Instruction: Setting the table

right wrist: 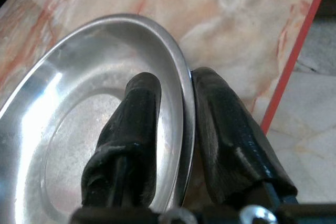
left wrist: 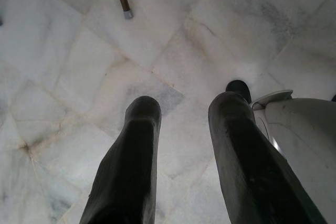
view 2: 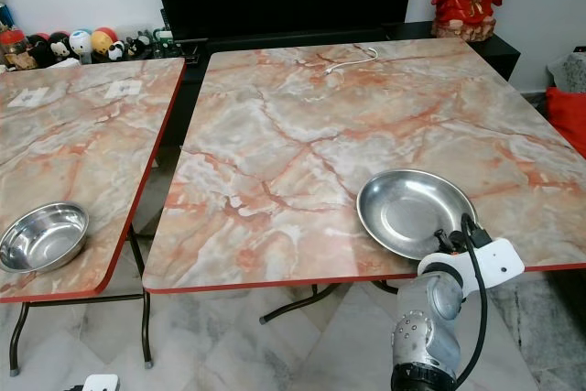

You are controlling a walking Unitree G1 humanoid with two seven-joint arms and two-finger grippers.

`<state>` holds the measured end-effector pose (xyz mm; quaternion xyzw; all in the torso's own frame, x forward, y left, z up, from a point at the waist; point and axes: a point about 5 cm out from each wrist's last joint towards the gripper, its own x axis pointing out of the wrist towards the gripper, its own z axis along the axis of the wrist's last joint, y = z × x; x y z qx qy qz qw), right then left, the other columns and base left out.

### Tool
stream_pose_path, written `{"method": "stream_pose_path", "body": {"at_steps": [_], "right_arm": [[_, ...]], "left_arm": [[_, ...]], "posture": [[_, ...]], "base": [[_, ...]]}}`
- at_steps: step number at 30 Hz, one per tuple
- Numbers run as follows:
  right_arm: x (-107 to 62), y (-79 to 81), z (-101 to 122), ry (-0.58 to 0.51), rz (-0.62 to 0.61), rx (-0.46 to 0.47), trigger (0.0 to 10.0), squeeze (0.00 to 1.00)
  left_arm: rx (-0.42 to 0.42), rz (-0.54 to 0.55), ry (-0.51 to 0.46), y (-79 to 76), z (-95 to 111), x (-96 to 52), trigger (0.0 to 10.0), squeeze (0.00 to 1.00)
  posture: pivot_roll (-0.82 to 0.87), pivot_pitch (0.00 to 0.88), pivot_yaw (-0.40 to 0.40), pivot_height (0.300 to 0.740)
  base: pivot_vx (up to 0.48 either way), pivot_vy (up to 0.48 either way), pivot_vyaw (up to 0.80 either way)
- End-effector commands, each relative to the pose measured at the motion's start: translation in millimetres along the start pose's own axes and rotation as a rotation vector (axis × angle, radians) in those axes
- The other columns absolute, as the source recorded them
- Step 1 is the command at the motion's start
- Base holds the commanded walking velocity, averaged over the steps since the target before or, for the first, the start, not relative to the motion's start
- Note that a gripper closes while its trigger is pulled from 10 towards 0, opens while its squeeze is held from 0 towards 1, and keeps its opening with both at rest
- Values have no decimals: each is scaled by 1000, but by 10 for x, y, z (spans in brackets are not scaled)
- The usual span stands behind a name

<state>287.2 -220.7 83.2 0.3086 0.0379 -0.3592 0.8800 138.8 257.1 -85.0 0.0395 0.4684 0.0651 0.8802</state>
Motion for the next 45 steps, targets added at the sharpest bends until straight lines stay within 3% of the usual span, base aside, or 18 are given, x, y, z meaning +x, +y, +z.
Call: {"method": "stream_pose_path", "body": {"at_steps": [1, 7, 12, 14, 15, 17, 20, 30, 38, 45], "right_arm": [[-34, 24, 58, -47, -10, -26, 10000, 0], [-90, -36, 220, -184, -57, -141, 10000, 0], [-100, -27, 251, -209, -48, -180, 10000, 0], [-123, 168, 281, -264, 112, -307, 10000, 0], [-127, 186, 276, -263, 128, -315, 10000, 0], [-154, 372, 158, -224, 350, -417, 10000, 0], [-202, 490, 53, -182, 570, -508, 10000, 0], [-315, 664, -46, -167, 765, -578, 10000, 0], [-464, 720, -175, -151, 796, -510, 10000, 0], [-469, 762, -188, -152, 771, -471, 10000, 0]], "left_arm": [[-6, 8, 19, 28, -39, -10, 10000, 0], [-3, 5, 18, 27, -38, -10, 10000, 0], [-5, 4, 17, 22, -37, -10, 10000, 0], [-13, 5, 13, 21, -36, -10, 10000, 0], [-15, 5, 12, 20, -36, -10, 10000, 0], [-7, 3, 14, 15, -37, -9, 10000, 0], [-3, 0, 16, 9, -39, -9, 10000, 0], [-30, 9, 21, 11, -59, -13, 10000, 0], [-32, 9, 30, 13, -83, -19, 10000, 0], [-30, 8, 32, 11, -94, -22, 10000, 0]], "posture": [[-103, 13, 44, 740], [-102, 13, 41, 740], [-104, 13, 38, 740], [-113, 12, 41, 740], [-113, 12, 41, 740], [-125, 5, 45, 740], [-125, 0, 37, 740], [-117, 0, 33, 740], [-106, 0, 34, 740], [-94, 0, 31, 740]], "base": [[0, 0, 0], [0, 0, 0], [0, 0, 0], [0, 0, 0], [0, 0, 0], [0, 0, 0], [0, 0, 0], [0, 0, 0], [0, 346, 500], [0, 480, 0]]}}
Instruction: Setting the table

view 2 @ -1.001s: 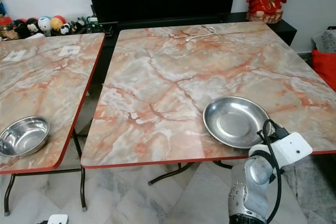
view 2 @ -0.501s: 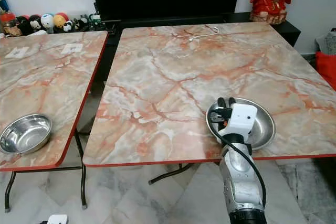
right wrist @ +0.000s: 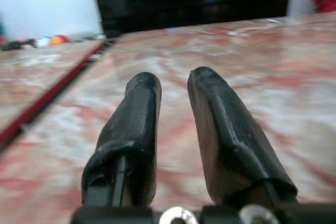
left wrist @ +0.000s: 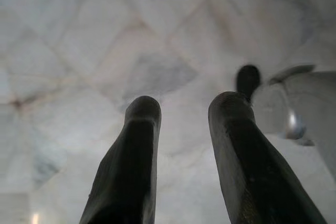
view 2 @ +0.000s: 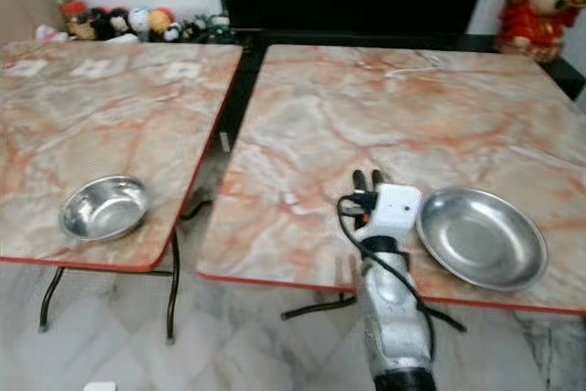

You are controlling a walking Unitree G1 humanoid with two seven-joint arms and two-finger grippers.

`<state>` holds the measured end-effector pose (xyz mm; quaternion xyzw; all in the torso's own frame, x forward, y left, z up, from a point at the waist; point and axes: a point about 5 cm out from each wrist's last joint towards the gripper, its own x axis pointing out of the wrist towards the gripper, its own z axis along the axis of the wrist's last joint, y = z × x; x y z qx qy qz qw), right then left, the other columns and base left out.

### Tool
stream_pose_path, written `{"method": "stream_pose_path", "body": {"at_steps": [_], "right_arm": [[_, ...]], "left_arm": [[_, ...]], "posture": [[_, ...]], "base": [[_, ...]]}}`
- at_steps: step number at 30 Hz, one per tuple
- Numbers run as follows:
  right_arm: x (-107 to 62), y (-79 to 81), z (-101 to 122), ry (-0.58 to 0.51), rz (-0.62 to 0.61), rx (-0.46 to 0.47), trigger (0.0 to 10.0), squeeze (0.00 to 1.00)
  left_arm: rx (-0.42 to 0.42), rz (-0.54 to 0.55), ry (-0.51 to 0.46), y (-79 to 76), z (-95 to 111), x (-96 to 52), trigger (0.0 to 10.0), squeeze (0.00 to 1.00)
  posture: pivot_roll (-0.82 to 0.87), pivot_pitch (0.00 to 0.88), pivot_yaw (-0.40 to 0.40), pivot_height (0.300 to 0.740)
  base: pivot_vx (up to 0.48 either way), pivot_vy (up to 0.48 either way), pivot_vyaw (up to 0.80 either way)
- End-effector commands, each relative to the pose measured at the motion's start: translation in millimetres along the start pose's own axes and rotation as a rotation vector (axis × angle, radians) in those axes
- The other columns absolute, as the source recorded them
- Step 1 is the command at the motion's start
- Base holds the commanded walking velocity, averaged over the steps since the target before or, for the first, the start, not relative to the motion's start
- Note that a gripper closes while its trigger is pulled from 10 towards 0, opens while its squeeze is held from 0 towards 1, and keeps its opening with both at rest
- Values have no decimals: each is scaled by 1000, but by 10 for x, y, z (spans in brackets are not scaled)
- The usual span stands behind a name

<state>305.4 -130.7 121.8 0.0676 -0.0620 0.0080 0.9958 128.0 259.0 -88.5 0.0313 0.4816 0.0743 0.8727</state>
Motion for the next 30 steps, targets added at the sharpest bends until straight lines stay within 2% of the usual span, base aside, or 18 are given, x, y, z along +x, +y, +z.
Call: {"method": "stream_pose_path", "body": {"at_steps": [1, 16, 26, 30], "right_arm": [[6, -80, 3, -6, -33, -9, 10000, 0], [75, 74, 9, -16, 12, -12, 10000, 0], [112, 94, -4, -12, 22, -8, 10000, 0], [117, 106, 2, -13, 26, -9, 10000, 0]], "left_arm": [[-9, -1, 0, -14, 15, 7, 10000, 0], [-25, 7, 3, -18, -6, 3, 10000, 0], [-31, 11, 0, -26, -3, 5, 10000, 0], [-29, 11, -4, -23, 3, 5, 10000, 0]], "posture": [[-94, 0, 31, 740], [-72, 0, 24, 740], [-63, 0, 20, 740], [-67, 0, 20, 740]], "base": [[0, 480, 0], [0, 480, 0], [0, 480, 0], [0, 178, 0]]}}
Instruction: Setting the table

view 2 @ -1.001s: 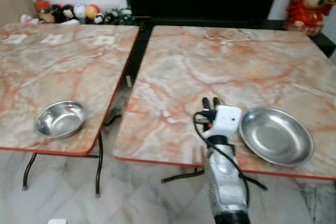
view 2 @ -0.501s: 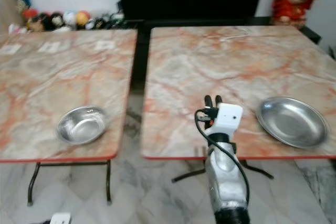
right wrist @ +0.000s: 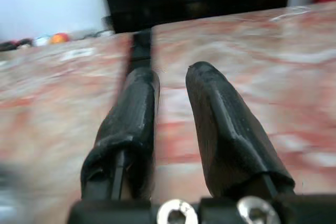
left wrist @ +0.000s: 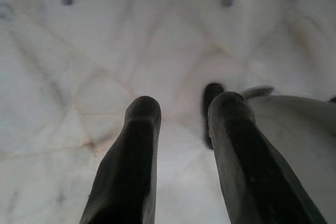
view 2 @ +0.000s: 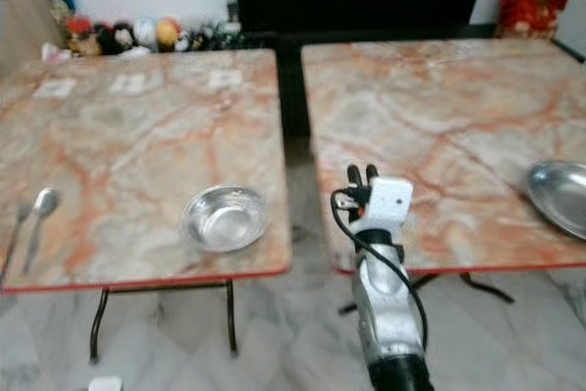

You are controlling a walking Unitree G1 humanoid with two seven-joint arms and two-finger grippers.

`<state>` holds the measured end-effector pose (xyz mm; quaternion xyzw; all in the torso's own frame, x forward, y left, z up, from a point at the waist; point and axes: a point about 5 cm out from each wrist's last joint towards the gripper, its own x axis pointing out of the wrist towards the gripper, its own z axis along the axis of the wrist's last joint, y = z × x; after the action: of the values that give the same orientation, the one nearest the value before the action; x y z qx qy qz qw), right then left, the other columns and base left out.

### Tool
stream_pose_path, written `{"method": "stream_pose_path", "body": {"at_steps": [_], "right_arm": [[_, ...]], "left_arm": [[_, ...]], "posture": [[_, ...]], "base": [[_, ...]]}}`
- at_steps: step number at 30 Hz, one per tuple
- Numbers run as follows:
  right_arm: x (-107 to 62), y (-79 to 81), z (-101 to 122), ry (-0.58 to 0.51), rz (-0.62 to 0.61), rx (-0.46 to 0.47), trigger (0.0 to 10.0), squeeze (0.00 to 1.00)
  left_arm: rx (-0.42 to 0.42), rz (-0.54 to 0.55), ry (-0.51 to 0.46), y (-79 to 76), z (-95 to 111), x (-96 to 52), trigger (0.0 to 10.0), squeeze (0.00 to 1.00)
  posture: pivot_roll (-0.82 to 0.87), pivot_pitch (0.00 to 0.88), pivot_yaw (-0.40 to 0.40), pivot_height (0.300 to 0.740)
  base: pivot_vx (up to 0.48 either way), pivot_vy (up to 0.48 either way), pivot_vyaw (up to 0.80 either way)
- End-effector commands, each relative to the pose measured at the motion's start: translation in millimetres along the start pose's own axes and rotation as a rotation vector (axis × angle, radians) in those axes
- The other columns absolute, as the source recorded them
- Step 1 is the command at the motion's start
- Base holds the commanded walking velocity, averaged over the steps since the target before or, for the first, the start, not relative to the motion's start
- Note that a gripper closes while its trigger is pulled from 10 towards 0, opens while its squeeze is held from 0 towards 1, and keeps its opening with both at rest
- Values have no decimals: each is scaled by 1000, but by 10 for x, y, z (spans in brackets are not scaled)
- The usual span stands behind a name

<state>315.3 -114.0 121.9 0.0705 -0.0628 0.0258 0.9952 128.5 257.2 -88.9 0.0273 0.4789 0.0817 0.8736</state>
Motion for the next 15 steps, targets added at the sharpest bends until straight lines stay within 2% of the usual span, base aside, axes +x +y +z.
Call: {"method": "stream_pose_path", "body": {"at_steps": [1, 12, 14, 15], "right_arm": [[16, -58, 36, -14, -9, -18, 10000, 0], [-60, -85, -46, 34, -45, 21, 10000, 24], [-70, -77, -66, 49, -43, 28, 10000, 494], [-70, -77, -66, 49, -43, 28, 10000, 494]], "left_arm": [[-15, 2, 1, -5, 0, 2, 10000, 0], [-18, 2, -5, 9, 18, 3, 10000, 0], [-19, 2, -6, 12, 24, 4, 10000, 0], [-19, 2, -6, 12, 24, 4, 10000, 0]], "posture": [[-67, 0, 20, 740], [-67, 0, 19, 740], [-69, 0, 19, 740], [-69, 0, 19, 740]], "base": [[0, 0, 0], [0, 0, 0], [0, 0, 0], [0, 0, 0]]}}
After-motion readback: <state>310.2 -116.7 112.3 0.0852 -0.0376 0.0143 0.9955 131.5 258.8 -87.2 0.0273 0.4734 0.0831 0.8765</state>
